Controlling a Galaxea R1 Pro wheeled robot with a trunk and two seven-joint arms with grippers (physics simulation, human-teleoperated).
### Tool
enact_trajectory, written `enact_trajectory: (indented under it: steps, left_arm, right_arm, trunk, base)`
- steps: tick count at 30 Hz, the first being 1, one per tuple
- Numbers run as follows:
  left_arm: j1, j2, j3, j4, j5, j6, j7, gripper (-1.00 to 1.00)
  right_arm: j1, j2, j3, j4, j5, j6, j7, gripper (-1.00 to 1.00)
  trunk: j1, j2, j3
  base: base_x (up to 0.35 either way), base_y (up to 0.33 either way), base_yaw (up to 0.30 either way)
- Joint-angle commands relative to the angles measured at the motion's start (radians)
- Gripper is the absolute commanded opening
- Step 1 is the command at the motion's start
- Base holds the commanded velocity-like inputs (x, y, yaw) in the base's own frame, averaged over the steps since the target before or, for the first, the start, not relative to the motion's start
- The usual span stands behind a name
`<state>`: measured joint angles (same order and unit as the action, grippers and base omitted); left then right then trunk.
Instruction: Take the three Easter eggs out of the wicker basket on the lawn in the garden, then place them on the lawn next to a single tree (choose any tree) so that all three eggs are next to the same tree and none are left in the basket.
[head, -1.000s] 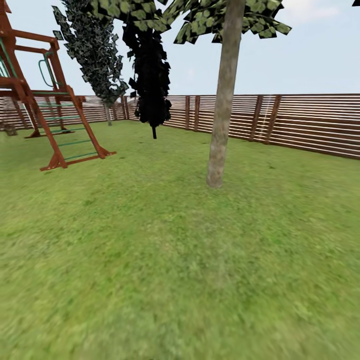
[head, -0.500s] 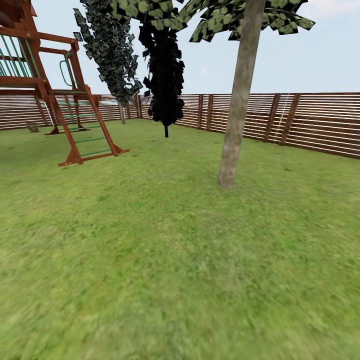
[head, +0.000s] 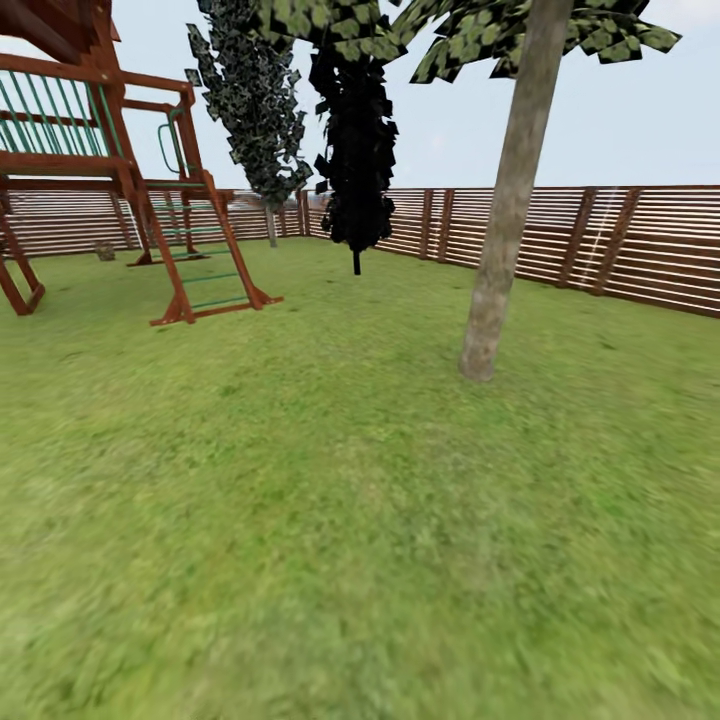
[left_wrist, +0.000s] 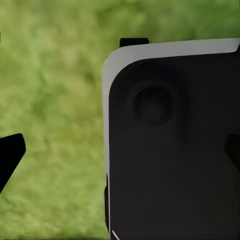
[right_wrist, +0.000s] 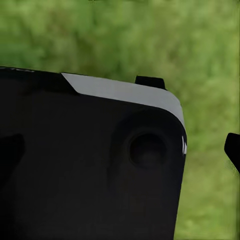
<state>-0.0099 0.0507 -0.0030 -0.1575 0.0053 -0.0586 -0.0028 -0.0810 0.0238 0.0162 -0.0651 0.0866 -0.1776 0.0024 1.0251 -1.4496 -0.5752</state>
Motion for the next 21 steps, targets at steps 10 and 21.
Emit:
enact_trajectory:
  steps: [10, 21]
  left_arm:
    - [-0.001, 0.000, -0.001, 0.026, 0.000, -0.004, 0.000, 1.00]
    - [-0.001, 0.000, 0.000, 0.038, 0.001, -0.004, 0.000, 1.00]
  right_arm:
    - [0.000, -0.001, 0.002, 0.002, 0.007, -0.003, -0.001, 1.00]
    - [0.000, -0.001, 0.002, 0.002, 0.007, -0.005, -0.001, 1.00]
  trunk:
    - [0.000, 0.000, -0.001]
    - [0.000, 0.000, -0.001]
  base:
    - [0.000, 0.000, 0.294]
    - [0.000, 0.000, 0.295]
